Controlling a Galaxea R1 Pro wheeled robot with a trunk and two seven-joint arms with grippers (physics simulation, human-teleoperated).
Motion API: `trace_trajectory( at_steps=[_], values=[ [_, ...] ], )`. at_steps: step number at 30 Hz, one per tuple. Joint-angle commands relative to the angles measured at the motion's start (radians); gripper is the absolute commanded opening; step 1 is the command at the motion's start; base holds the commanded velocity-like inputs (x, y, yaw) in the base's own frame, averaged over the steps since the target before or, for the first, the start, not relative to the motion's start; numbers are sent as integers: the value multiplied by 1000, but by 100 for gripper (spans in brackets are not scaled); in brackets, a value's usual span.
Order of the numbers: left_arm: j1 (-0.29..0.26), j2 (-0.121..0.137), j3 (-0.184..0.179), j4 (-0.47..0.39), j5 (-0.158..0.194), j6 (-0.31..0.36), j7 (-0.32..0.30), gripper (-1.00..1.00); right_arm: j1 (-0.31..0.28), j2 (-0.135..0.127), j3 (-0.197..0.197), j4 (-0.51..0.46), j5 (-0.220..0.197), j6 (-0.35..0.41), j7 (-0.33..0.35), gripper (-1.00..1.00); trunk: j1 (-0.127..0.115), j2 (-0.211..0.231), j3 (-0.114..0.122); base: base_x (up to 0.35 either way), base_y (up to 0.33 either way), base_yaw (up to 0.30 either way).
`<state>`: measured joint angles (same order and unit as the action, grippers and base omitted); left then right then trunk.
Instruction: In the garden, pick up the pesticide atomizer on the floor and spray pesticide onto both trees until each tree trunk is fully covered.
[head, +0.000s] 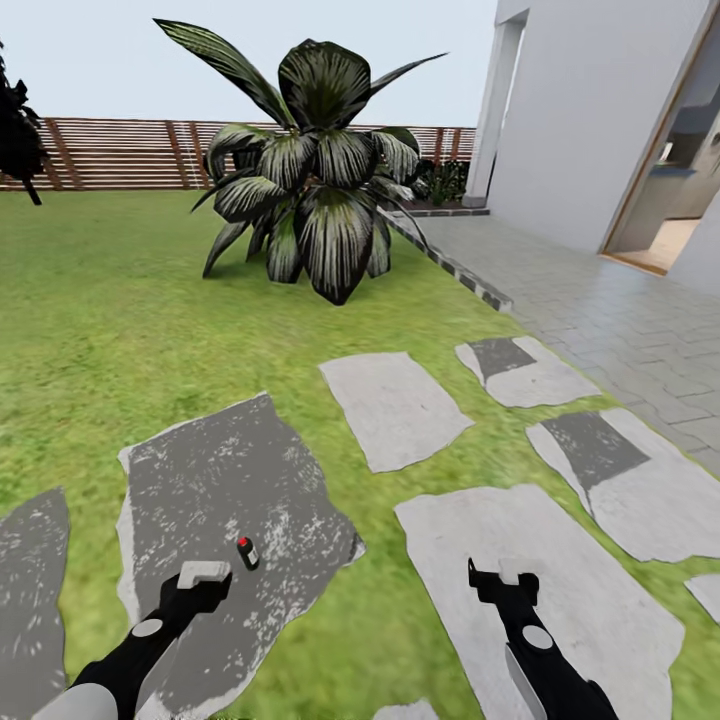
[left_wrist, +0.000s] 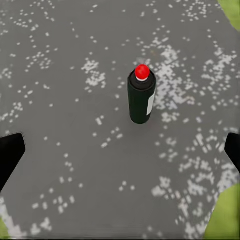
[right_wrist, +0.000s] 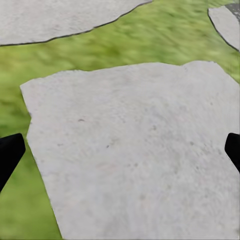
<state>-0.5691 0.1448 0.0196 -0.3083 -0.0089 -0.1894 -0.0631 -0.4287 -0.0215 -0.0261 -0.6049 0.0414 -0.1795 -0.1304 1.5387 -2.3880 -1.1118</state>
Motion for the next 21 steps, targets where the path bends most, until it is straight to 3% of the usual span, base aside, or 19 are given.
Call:
trace_trajectory(
  at_steps=[1, 12, 21],
  values=[
    [0, 0, 0, 0, 0, 0, 1, 100, 0, 0, 0, 0, 0, 0, 0, 100, 0, 0, 0, 101, -236, 274],
    [0, -1, 3, -2, 10, -1, 3, 100, 0, 0, 0, 0, 0, 0, 0, 100, 0, 0, 0, 190, -219, 264],
    [0, -1, 2, -2, 9, -1, 3, 100, 0, 0, 0, 0, 0, 0, 0, 100, 0, 0, 0, 29, -269, 58]
  ],
)
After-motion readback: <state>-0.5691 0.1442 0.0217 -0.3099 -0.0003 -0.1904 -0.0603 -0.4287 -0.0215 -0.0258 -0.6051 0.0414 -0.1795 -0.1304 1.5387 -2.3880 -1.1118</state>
